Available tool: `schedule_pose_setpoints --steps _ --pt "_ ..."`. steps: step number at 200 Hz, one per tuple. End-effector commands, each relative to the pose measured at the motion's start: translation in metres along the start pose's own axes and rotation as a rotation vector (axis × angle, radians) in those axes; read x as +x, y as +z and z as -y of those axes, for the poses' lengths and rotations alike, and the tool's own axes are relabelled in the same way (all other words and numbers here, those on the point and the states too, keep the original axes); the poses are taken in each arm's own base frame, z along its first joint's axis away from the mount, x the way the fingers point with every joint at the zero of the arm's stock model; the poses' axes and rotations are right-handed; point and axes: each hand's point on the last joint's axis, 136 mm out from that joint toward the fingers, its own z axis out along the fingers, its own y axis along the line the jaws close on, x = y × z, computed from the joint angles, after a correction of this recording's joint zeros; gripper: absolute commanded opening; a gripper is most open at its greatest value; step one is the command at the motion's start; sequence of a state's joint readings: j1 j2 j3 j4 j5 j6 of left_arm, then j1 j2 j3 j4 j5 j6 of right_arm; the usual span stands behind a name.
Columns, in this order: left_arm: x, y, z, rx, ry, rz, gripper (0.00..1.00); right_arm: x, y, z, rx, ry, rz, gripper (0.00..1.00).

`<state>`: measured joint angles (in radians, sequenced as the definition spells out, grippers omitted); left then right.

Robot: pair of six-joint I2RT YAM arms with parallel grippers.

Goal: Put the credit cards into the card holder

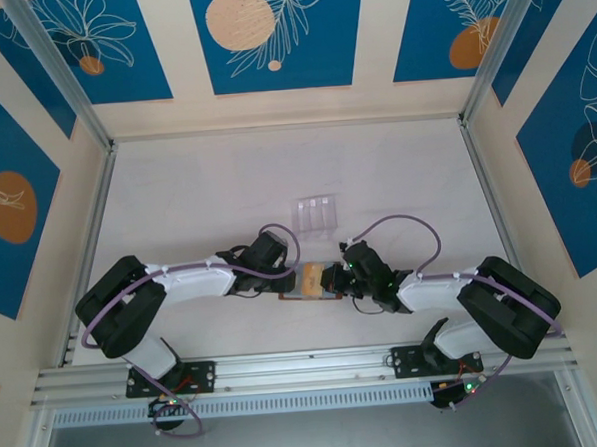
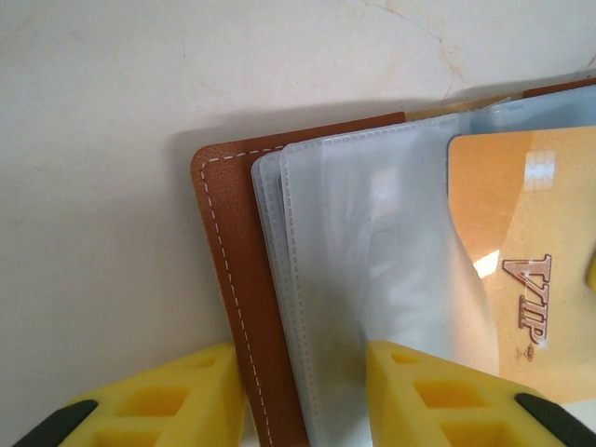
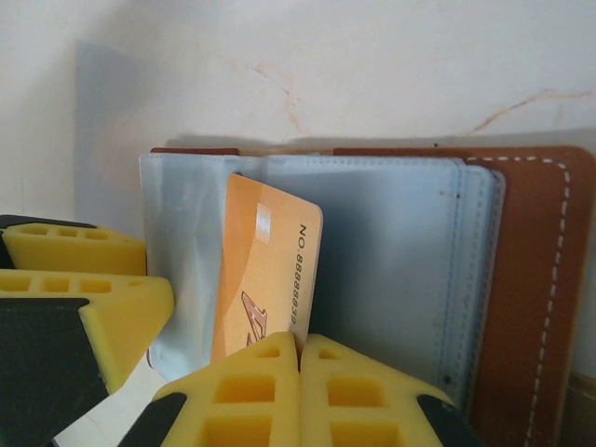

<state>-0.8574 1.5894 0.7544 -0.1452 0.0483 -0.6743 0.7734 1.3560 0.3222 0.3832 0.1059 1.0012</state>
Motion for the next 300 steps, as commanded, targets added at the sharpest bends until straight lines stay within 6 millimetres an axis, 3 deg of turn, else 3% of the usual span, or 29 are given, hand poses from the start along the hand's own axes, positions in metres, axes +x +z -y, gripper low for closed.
schedule_pose_setpoints --steps 1,215,300 --pt "0.036 0.016 -0.008 -0.001 -0.006 -0.139 0.36 0.015 -0.001 0.024 0.085 0.020 -0.022 0.00" --pt "0.039 0.020 -0.011 -0.009 -0.009 -0.151 0.36 0.046 -0.002 0.037 0.111 0.025 -0.100 0.00" --pt "0.039 0.018 -0.011 -0.010 -0.010 -0.147 0.36 0.006 0.001 0.026 0.093 -0.001 -0.055 0.00"
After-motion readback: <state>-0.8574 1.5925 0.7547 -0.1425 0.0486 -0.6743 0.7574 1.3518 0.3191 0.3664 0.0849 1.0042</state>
